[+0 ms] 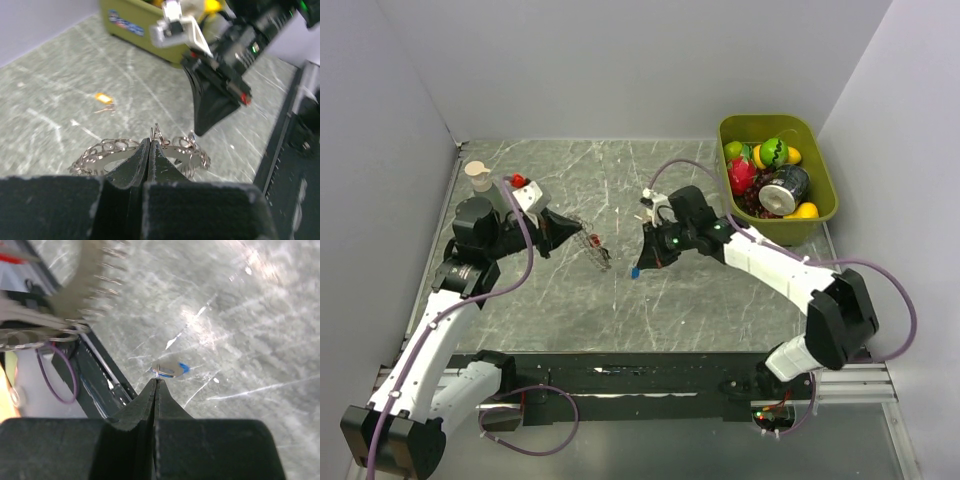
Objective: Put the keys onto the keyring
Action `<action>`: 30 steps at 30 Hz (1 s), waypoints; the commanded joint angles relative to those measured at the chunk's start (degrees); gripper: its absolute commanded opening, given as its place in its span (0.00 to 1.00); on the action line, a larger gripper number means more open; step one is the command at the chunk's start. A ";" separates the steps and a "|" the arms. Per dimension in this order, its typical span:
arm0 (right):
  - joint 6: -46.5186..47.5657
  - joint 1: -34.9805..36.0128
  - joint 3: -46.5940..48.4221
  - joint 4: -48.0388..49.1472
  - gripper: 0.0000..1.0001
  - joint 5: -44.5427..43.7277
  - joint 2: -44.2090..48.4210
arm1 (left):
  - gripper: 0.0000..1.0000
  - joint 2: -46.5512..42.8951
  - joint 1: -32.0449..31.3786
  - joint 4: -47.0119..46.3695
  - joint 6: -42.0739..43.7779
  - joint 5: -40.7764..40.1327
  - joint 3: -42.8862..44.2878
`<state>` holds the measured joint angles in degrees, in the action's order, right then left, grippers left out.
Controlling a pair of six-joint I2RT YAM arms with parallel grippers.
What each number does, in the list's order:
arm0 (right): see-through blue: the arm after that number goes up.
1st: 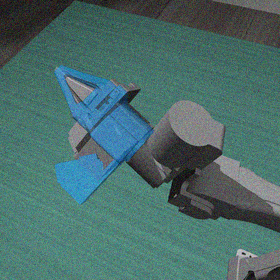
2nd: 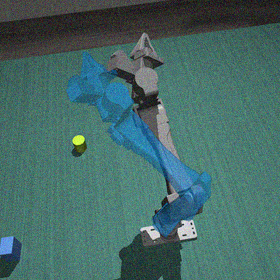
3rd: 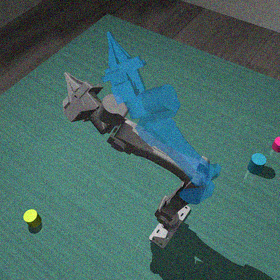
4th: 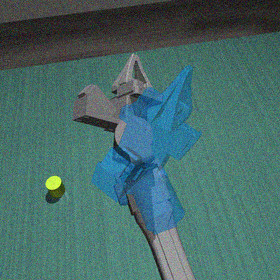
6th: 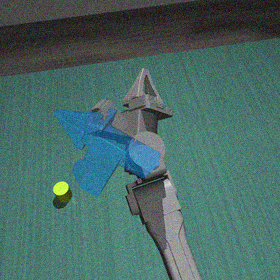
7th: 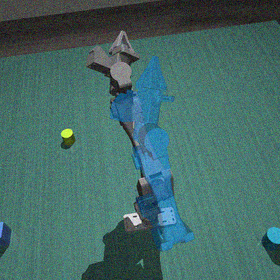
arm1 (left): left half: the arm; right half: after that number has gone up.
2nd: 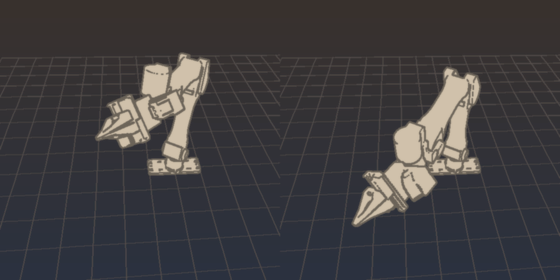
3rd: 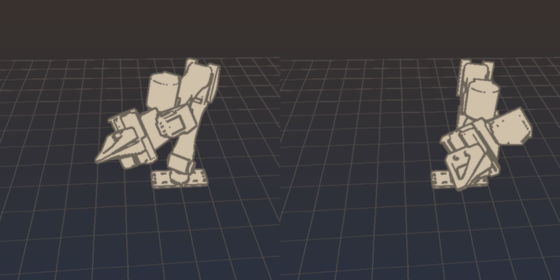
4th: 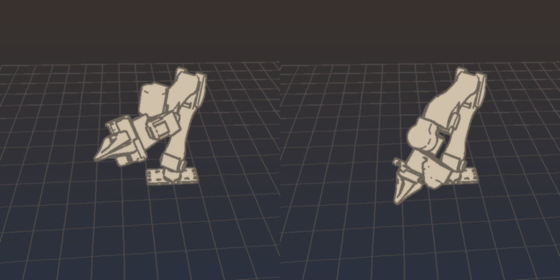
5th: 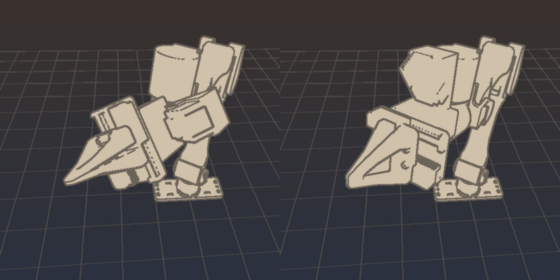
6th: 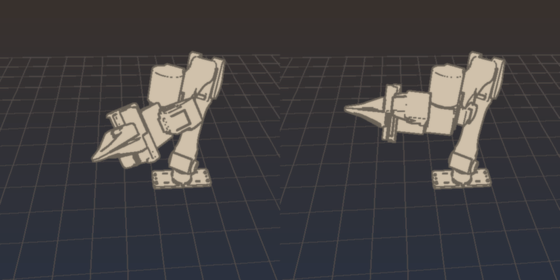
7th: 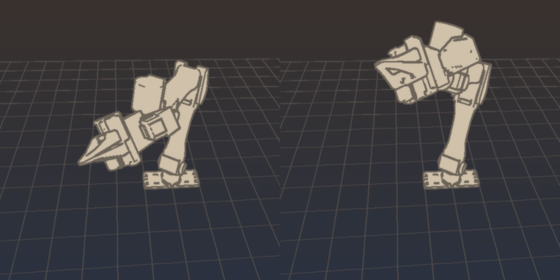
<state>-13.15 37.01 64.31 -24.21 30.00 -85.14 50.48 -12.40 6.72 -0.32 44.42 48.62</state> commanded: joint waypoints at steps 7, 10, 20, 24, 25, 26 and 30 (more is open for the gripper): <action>14.20 -3.00 -5.08 7.07 0.00 14.72 14.12 | 0.01 3.40 -1.13 -0.57 6.99 13.58 3.41; 13.94 -5.02 -3.76 6.46 0.00 16.84 15.27 | 0.01 4.10 -1.92 -0.48 7.43 14.20 3.94; 17.28 -5.64 8.09 -0.04 0.00 17.11 13.16 | 0.01 7.00 -6.58 0.40 8.67 12.36 6.92; 17.54 -5.55 11.00 -0.84 0.00 16.93 12.20 | 0.01 7.97 -8.51 1.45 9.54 10.25 8.07; 17.54 -5.55 11.36 -0.76 0.00 16.76 12.19 | 0.01 8.06 -9.38 1.63 9.81 9.72 8.24; 17.45 -5.38 12.06 -0.41 0.00 16.67 12.11 | 0.01 8.23 -9.83 1.80 9.98 9.19 8.33; 18.51 -4.76 14.17 -1.10 0.00 16.41 11.32 | 0.01 8.93 -12.03 4.26 11.74 6.12 9.38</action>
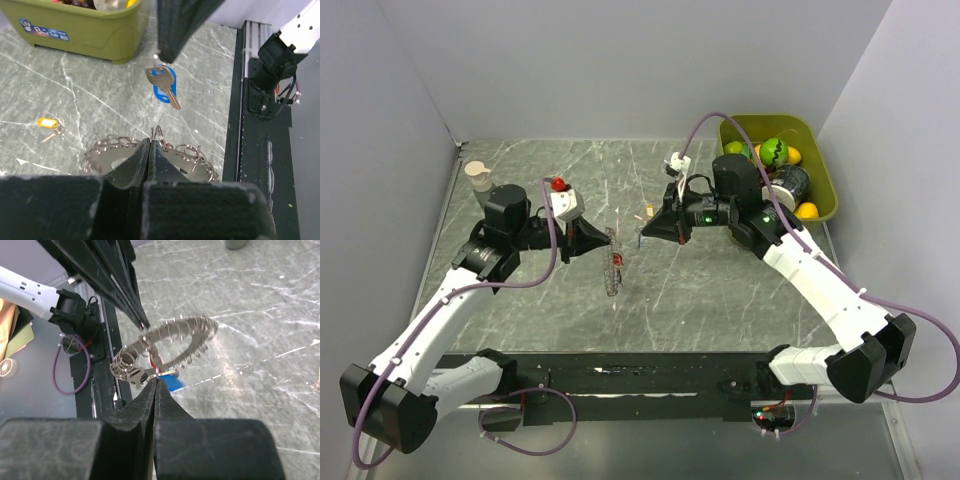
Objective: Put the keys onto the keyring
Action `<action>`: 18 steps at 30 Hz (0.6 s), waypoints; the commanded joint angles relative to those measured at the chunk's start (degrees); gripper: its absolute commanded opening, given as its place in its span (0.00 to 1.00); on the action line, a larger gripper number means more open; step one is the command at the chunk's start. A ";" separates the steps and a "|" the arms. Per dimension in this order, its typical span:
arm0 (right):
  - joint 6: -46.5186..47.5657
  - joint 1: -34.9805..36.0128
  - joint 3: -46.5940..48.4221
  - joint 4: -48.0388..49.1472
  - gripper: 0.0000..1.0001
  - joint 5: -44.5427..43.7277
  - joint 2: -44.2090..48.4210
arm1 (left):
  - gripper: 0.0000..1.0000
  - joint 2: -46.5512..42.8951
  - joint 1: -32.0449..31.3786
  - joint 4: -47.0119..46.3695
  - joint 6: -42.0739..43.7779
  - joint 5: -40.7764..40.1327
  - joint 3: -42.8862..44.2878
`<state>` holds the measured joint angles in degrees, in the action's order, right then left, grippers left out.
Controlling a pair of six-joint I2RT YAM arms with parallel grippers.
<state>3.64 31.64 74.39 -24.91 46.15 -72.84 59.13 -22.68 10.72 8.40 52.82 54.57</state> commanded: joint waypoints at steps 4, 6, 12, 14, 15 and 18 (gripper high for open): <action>2.42 1.14 5.59 -0.49 0.00 0.87 -1.87 | 0.01 0.54 -3.60 0.79 3.37 -4.82 3.97; 2.78 1.93 6.20 -1.37 0.00 1.14 -2.66 | 0.01 0.54 -4.48 0.79 3.11 -5.70 4.23; 4.71 3.78 7.70 -3.31 0.00 -0.88 -4.50 | 0.01 1.42 -6.41 1.32 3.20 -7.55 5.46; 5.32 4.04 7.44 -3.57 0.00 -1.50 -4.68 | 0.01 1.77 -6.59 1.41 3.37 -7.81 5.73; 5.50 4.13 7.44 -3.83 0.00 -1.50 -4.68 | 0.01 1.86 -6.85 1.32 3.03 -8.08 5.81; 5.77 4.31 6.82 -3.48 0.00 -1.42 -4.59 | 0.01 1.95 -7.03 0.53 2.41 -7.99 5.82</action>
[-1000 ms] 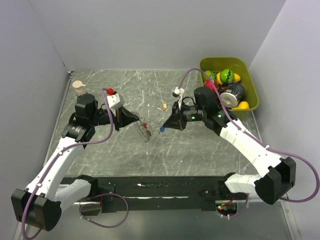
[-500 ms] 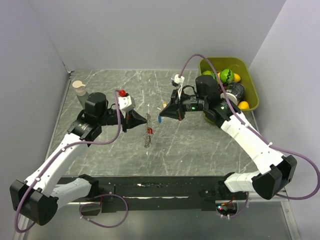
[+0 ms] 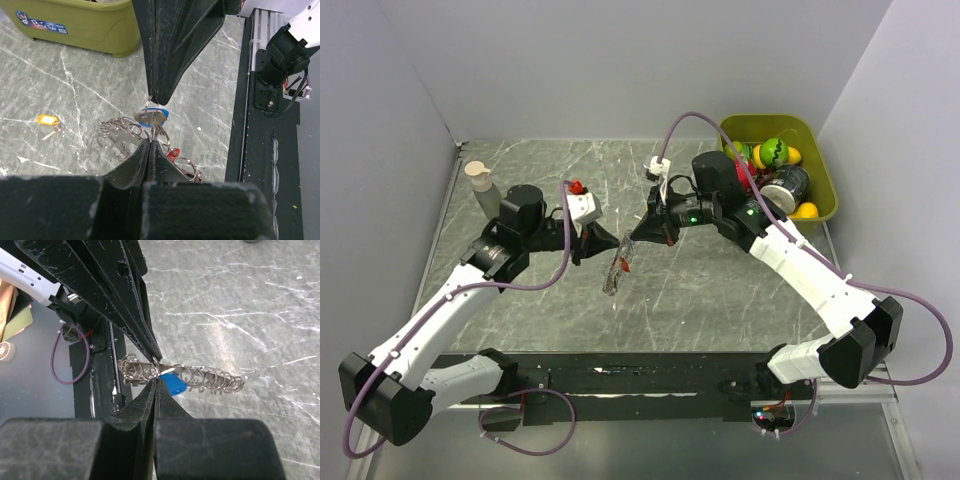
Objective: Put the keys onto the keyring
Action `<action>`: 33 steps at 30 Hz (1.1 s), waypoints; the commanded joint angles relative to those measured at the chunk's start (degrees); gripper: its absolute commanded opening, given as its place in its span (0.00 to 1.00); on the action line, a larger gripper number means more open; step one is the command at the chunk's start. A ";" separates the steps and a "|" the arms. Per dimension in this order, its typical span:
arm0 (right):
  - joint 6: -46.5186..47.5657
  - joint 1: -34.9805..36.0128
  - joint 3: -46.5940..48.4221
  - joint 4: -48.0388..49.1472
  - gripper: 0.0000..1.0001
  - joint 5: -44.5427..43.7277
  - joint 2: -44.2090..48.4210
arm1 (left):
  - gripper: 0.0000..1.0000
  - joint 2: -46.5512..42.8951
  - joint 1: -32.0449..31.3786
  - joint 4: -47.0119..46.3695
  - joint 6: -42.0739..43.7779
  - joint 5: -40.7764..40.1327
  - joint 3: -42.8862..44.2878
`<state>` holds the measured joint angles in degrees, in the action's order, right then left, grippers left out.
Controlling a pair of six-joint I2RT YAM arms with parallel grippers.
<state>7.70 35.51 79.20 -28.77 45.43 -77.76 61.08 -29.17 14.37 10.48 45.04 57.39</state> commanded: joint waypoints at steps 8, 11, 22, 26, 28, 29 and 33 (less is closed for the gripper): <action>2.49 0.70 0.61 0.91 0.00 1.15 0.32 | 0.01 0.36 -0.71 -4.00 -0.90 -0.21 3.43; 2.93 0.71 0.61 0.39 0.00 1.68 0.06 | 0.01 0.27 -0.71 -3.91 -1.51 -1.00 3.61; 4.07 0.88 -0.27 0.21 0.00 2.47 -0.38 | 0.01 0.00 -0.71 -5.84 -2.92 0.23 3.52; 4.34 0.97 -0.01 -0.49 0.00 3.00 -0.91 | 0.01 -0.17 -0.71 -7.16 -3.54 0.84 3.08; 4.42 1.14 -0.01 -0.49 0.00 3.26 -0.99 | 0.01 0.00 -0.71 -7.16 -3.71 0.75 3.08; 4.42 1.14 0.08 -0.41 0.00 3.35 -1.08 | 0.01 0.00 -0.71 -6.90 -3.63 0.84 3.17; 4.25 1.32 0.25 -0.49 0.00 3.44 -1.43 | 0.01 0.27 -0.71 -6.81 -3.71 1.28 3.17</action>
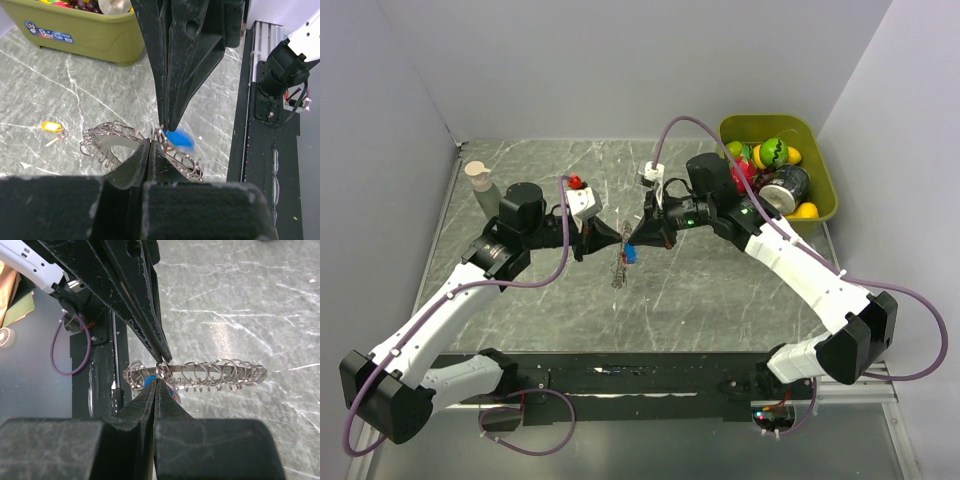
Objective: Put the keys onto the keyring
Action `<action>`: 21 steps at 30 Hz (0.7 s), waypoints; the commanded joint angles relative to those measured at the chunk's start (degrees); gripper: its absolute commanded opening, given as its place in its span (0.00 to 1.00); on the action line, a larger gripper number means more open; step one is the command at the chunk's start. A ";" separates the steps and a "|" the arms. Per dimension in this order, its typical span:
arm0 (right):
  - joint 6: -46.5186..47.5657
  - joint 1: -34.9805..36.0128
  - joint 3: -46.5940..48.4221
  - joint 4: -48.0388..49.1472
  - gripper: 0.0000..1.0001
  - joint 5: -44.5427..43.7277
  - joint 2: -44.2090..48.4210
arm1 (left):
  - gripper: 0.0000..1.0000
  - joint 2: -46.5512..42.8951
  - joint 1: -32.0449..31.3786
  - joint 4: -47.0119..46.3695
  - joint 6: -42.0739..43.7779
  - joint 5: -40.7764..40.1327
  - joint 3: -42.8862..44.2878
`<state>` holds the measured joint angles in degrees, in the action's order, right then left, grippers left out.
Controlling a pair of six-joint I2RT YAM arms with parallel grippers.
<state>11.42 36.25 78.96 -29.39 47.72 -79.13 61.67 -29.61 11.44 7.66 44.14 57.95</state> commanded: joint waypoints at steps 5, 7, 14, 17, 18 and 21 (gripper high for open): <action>-0.17 0.75 0.14 0.82 0.00 -1.05 -0.15 | 0.01 -0.32 -0.36 -4.15 -0.72 2.44 2.43; -0.87 0.75 -0.29 1.78 0.00 -1.84 0.38 | 0.01 -0.41 -0.37 -3.62 -0.46 2.44 2.34; -1.40 0.66 -1.44 3.46 0.00 -1.76 1.88 | 0.01 -0.41 -0.45 -1.43 0.69 2.35 2.34; -1.40 0.66 -1.70 4.07 0.00 -1.85 2.49 | 0.01 -0.41 -0.45 -0.81 1.04 2.35 2.25; -1.40 0.66 -1.79 4.07 0.00 -1.67 2.75 | 0.01 -0.32 -0.37 -0.46 1.04 2.27 2.25; -1.31 0.66 -1.70 4.08 0.00 -1.50 2.93 | 0.01 -0.32 -0.45 -0.46 1.13 2.35 2.08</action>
<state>10.11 36.62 77.30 -28.38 46.15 -78.87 61.67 -29.63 12.08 7.92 44.31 57.95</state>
